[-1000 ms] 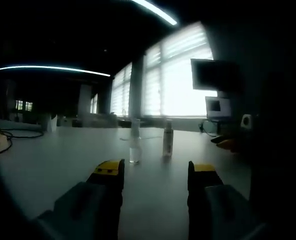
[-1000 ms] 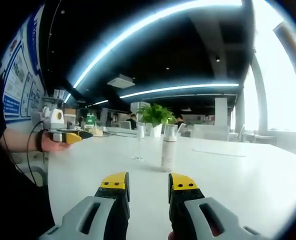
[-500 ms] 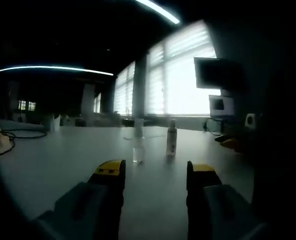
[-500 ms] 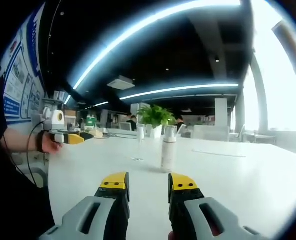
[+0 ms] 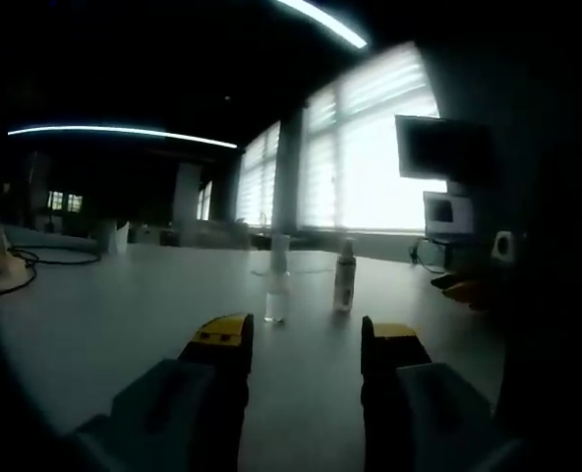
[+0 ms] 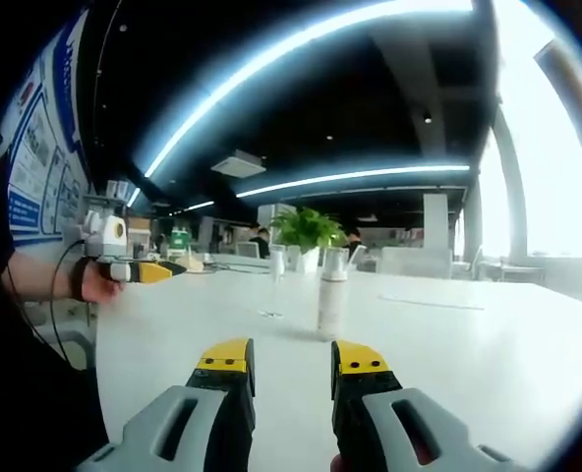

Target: Clamp pump bottle remove cover press pump head put on cover

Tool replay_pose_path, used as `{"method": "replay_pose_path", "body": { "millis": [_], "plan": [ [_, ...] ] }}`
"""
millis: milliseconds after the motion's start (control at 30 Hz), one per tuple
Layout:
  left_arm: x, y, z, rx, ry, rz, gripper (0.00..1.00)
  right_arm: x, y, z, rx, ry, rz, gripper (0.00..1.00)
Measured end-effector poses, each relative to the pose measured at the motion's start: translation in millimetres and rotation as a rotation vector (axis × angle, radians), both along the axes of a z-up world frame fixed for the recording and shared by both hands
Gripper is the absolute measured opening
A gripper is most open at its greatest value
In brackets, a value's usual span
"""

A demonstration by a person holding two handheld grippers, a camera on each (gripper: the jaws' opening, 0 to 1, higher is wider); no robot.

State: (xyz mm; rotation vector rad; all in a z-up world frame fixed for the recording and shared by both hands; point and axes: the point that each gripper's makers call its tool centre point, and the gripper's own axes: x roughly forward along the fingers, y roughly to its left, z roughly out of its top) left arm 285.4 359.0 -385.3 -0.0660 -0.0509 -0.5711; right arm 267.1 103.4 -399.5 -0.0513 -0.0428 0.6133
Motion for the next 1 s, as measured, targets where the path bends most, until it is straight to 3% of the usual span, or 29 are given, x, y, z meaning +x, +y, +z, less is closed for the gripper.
{"method": "replay_pose_path", "body": {
  "millis": [500, 1000],
  "plan": [
    [22.6, -4.7, 3.3, -0.037, 0.018, 0.055, 0.34, -1.9, 2.2, -0.5, -0.007, 0.0, 0.006, 0.25],
    [46.0, -19.7, 13.3, -0.013, -0.002, 0.048, 0.34, -3.8, 4.4, -0.5, -0.014, 0.001, 0.006, 0.25]
  ]
}}
